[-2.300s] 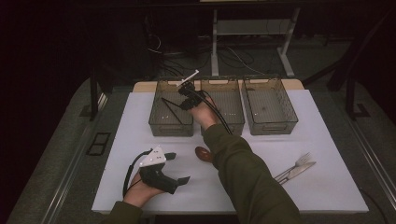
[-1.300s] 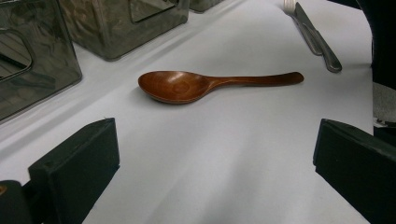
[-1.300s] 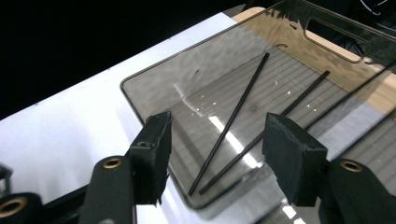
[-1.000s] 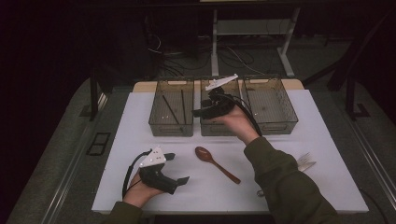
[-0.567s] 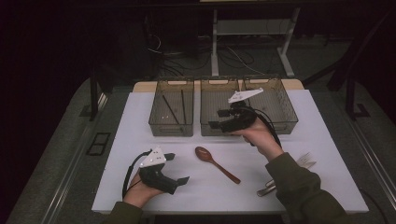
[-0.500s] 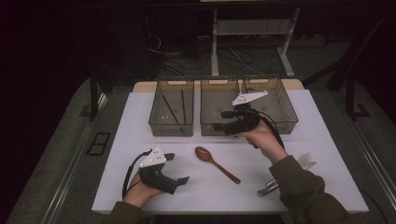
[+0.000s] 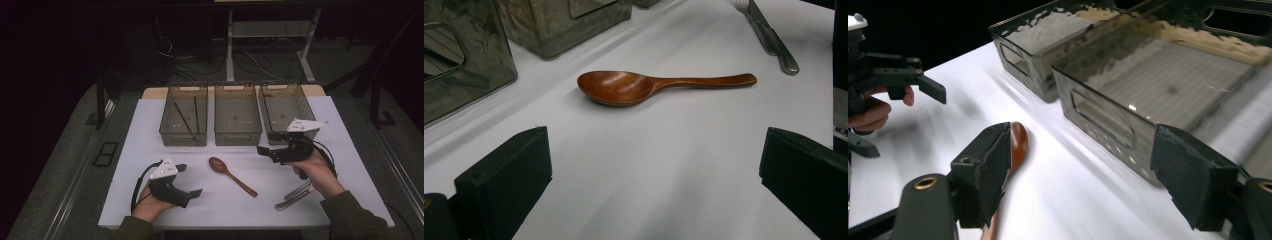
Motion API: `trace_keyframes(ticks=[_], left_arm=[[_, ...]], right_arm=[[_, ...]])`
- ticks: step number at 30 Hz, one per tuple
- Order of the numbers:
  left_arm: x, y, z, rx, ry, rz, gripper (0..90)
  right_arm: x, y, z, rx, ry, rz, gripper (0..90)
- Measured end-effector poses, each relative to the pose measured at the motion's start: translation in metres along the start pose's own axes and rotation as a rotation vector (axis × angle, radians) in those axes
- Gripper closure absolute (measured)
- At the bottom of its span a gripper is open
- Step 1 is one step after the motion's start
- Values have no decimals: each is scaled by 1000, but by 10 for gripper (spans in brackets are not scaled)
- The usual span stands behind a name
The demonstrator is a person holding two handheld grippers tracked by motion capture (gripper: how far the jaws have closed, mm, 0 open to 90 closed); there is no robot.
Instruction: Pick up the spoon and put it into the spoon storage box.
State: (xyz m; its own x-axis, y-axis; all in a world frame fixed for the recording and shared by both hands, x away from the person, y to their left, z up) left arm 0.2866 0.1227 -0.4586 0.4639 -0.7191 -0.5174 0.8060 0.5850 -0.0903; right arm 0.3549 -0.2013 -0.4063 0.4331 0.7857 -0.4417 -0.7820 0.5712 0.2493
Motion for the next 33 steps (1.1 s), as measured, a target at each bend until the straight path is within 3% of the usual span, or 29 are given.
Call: trace_keyframes(ticks=[4,12,24,30,33], left_arm=[[0,0,0,0,0,0,0],[-1,1,0,2,-1,2,0],[-2,2,0,2,2,18,3],[-1,2,2,3,4,23,59],[-1,1,3,10,13,23,160]], right_arm=[[-16,-4,-16,18,-8,-23,212],[-40,-12,-45,-1,-5,-82,185],[-55,-8,-79,6,-7,-86,182],[-61,-3,-93,-13,17,-104,182],[-64,-2,-97,-9,25,-106,182]])
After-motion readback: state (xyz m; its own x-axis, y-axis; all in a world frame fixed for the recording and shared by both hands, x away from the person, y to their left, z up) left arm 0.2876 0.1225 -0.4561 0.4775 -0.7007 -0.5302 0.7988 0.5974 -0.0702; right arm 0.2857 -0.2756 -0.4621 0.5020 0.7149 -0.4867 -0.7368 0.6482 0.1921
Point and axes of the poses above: each handheld gripper's, and its own axes: x roughly forward along the jaws, z roughly out of its top, y roughly to its left, the point moved 5 cm from there along x, roughly forward along the jaws, and after that the axes turned 4 degrees about z, right-handed, at the moved point
